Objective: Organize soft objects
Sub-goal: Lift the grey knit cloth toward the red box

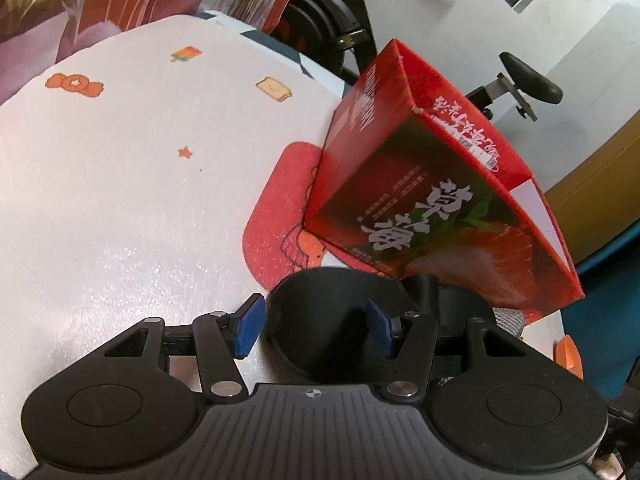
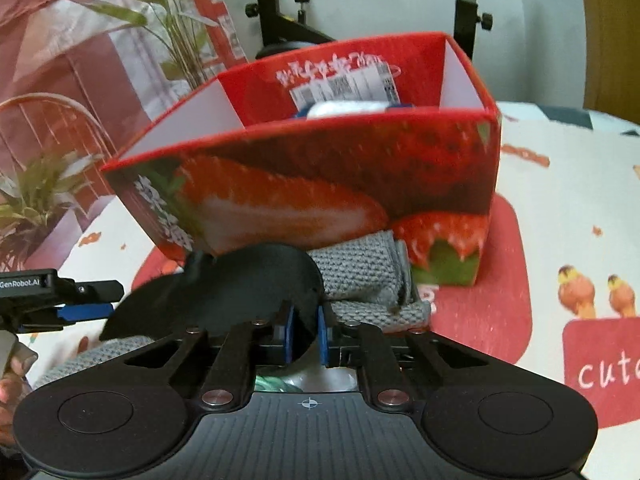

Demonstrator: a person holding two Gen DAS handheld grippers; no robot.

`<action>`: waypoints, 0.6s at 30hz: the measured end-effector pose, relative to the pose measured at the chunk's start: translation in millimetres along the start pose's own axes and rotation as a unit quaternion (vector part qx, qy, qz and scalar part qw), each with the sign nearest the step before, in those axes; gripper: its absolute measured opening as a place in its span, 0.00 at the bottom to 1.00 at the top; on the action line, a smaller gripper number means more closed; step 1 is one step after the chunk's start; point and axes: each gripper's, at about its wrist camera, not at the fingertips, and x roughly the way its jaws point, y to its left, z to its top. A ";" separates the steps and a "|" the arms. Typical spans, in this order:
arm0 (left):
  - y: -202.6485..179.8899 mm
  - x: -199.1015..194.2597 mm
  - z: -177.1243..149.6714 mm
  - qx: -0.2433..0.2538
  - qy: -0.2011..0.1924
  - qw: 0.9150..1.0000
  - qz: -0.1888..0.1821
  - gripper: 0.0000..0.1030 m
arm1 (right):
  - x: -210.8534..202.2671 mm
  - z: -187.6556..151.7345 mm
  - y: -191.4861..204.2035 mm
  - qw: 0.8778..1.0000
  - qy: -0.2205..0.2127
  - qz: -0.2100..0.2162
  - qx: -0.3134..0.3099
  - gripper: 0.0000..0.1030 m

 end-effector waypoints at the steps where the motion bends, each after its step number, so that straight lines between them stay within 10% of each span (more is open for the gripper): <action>1: 0.8 1.5 -0.3 -0.002 0.003 1.000 0.001 0.57 | 1.1 -1.3 -0.9 1.000 0.001 0.001 0.001 0.11; 18: 18.1 17.2 -1.3 -0.092 0.017 0.995 -0.045 0.68 | 10.8 -4.1 -7.9 1.000 0.014 0.009 0.018 0.11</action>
